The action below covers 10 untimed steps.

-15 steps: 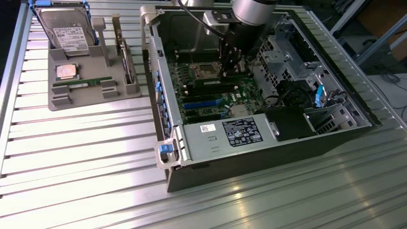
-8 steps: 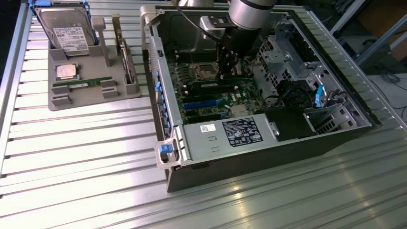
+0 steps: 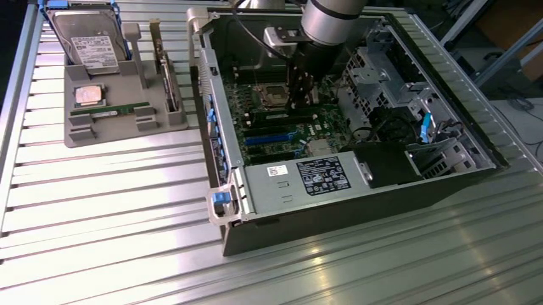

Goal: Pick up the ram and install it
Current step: 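Insert the ram into the slot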

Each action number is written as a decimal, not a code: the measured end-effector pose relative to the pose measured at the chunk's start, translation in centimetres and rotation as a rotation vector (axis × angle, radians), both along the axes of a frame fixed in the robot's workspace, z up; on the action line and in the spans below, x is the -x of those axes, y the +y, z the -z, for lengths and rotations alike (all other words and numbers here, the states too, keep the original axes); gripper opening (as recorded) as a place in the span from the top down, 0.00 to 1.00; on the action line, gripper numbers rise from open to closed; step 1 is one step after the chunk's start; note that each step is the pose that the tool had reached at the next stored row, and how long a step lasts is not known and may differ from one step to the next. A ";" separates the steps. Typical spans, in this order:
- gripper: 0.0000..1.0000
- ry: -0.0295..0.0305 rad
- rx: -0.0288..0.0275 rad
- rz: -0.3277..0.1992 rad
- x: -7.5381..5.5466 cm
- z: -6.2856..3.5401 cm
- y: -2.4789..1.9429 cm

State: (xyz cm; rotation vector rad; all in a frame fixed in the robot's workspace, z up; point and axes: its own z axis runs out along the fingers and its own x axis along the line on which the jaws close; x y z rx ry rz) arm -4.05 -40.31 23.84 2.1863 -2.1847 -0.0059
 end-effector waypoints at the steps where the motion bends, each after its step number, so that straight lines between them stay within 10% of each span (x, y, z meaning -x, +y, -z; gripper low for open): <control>1: 0.88 0.0000 0.0000 0.000 0.0 0.11 0.00; 10: 0.88 0.0000 0.0000 0.000 0.1 0.36 0.00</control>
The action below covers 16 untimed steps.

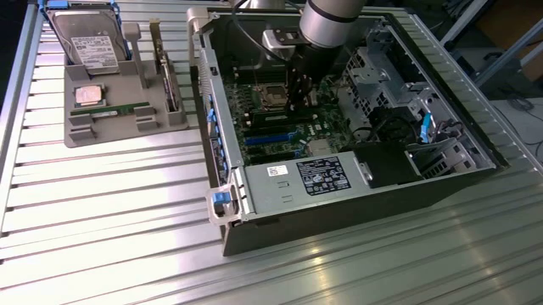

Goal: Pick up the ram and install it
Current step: 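Insert the ram into the slot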

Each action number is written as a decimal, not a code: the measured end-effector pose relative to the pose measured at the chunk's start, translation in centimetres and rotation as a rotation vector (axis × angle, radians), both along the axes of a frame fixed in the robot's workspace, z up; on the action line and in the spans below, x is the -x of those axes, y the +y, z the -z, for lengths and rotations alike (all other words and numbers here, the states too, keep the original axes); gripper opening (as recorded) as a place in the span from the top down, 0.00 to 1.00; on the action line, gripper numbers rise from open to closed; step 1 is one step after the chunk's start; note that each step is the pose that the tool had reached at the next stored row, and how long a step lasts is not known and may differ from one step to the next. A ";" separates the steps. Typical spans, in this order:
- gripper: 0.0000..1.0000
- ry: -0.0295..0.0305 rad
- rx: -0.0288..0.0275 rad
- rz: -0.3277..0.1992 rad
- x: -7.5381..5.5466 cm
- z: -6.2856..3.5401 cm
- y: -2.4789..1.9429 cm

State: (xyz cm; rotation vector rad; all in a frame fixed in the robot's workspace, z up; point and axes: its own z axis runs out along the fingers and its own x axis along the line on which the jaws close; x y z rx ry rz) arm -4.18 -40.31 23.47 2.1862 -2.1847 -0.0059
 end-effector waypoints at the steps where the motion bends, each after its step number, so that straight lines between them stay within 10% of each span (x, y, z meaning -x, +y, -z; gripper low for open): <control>1: 0.88 0.0000 0.0000 0.000 0.0 0.01 0.00; 12: 0.90 -0.0041 -0.0021 -0.005 0.0 -1.11 0.18; 16: 0.90 0.0081 -0.0022 -0.013 -2.6 -1.10 0.08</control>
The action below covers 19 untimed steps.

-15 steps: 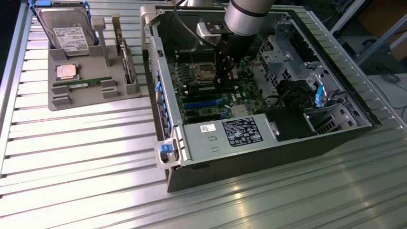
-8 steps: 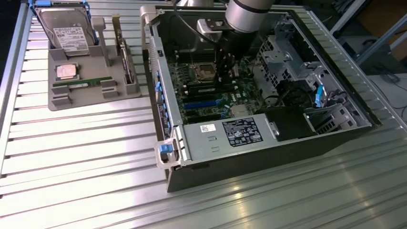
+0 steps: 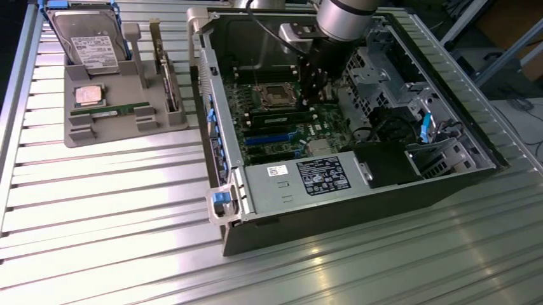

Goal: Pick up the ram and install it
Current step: 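Insert the ram into the slot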

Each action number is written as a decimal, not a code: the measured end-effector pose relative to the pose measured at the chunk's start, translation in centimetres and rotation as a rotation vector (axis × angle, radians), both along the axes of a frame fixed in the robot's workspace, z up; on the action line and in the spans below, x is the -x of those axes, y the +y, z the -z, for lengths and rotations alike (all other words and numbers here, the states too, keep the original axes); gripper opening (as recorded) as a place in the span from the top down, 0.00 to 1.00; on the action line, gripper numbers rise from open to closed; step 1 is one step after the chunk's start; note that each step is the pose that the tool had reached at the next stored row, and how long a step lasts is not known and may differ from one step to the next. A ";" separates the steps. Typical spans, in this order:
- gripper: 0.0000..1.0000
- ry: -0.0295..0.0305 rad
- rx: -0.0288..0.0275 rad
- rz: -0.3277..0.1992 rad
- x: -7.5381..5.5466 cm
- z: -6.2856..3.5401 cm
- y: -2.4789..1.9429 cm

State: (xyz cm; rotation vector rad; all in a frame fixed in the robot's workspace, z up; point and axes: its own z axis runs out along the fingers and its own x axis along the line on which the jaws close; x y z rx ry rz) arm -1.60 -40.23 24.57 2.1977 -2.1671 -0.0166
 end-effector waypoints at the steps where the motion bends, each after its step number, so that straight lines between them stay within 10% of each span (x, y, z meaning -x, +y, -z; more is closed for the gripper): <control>1: 0.90 0.0043 0.0002 -0.001 -0.8 0.00 -0.01; 9: 0.90 0.0170 0.0004 -0.008 -6.2 -0.15 -0.05; 19: 0.90 0.0169 0.0001 -0.008 -7.7 -3.87 -0.05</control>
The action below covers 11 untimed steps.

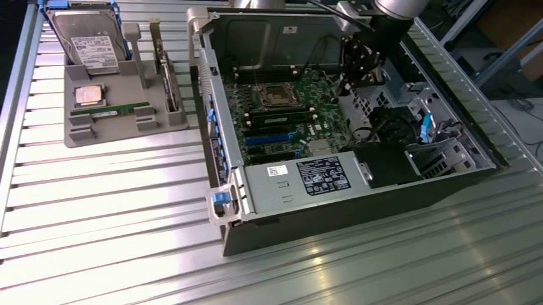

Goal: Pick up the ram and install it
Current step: 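Insert the ram into the slot, then press down the ram until it locks into place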

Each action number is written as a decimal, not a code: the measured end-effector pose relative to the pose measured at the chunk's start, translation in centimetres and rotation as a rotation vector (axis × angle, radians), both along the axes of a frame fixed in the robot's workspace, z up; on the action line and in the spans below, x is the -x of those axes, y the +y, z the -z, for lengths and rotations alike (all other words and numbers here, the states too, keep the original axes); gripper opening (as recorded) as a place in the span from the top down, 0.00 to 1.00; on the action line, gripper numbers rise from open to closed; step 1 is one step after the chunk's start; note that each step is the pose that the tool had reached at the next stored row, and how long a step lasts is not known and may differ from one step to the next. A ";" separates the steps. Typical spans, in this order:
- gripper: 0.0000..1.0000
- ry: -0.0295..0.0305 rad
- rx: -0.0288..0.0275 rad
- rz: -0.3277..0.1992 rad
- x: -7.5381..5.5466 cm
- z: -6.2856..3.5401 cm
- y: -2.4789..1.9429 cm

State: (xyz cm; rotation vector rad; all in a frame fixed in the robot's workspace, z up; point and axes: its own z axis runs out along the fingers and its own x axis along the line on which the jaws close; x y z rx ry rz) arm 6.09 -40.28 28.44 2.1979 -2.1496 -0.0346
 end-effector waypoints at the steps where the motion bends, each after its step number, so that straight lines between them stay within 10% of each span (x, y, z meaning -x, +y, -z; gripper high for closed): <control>1: 0.90 0.0000 -0.0002 0.000 0.0 -0.32 0.00; 11: 0.90 0.0000 0.0000 0.000 1.7 -0.47 0.00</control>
